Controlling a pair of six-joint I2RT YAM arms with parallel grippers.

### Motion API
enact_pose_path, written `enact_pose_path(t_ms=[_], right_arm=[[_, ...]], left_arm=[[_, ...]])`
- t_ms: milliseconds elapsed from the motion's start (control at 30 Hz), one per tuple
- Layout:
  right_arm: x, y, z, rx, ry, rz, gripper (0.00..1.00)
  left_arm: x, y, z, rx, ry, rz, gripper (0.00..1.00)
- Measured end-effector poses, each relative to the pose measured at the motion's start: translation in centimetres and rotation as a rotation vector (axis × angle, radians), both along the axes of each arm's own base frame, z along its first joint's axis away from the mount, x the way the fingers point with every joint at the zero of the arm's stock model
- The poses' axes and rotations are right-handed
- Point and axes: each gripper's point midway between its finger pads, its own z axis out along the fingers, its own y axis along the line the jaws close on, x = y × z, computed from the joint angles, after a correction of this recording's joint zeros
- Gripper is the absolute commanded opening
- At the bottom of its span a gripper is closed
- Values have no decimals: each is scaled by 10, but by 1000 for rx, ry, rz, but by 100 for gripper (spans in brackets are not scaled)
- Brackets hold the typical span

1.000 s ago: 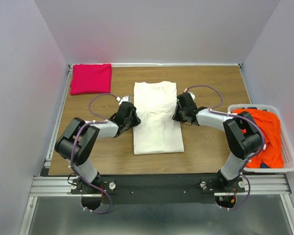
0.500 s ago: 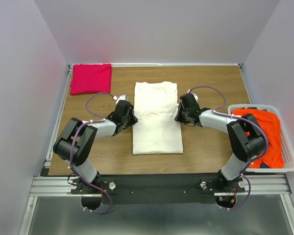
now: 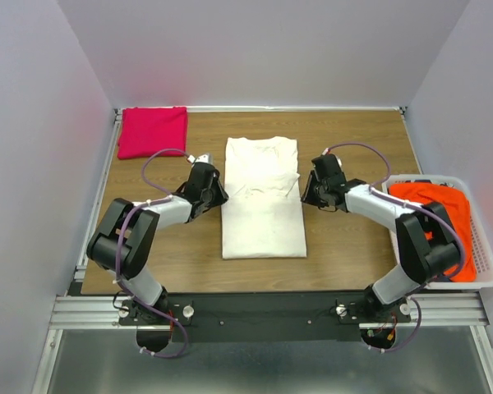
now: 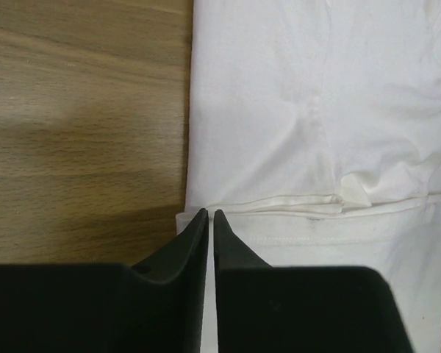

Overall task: Fold and stack the t-shirts
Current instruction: Fold the tshirt

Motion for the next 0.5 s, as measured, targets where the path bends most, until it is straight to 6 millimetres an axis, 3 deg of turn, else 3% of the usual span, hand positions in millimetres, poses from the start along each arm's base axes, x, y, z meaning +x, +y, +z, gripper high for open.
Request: enact_pose_path(t_ms=[100, 233, 333, 500], right_arm=[[-3, 1, 17, 31, -25, 8, 34], [-19, 4, 33, 92, -38, 36, 34], [-41, 4, 30, 126, -5, 54, 34], [-86, 4, 18, 198, 94, 81, 34]], left_arm=[[-3, -4, 9, -19, -10, -30, 24], [-4, -10, 38, -59, -64, -58, 27], [-10, -11, 54, -85, -84, -72, 32], [-51, 0, 57, -117, -57, -87, 42]])
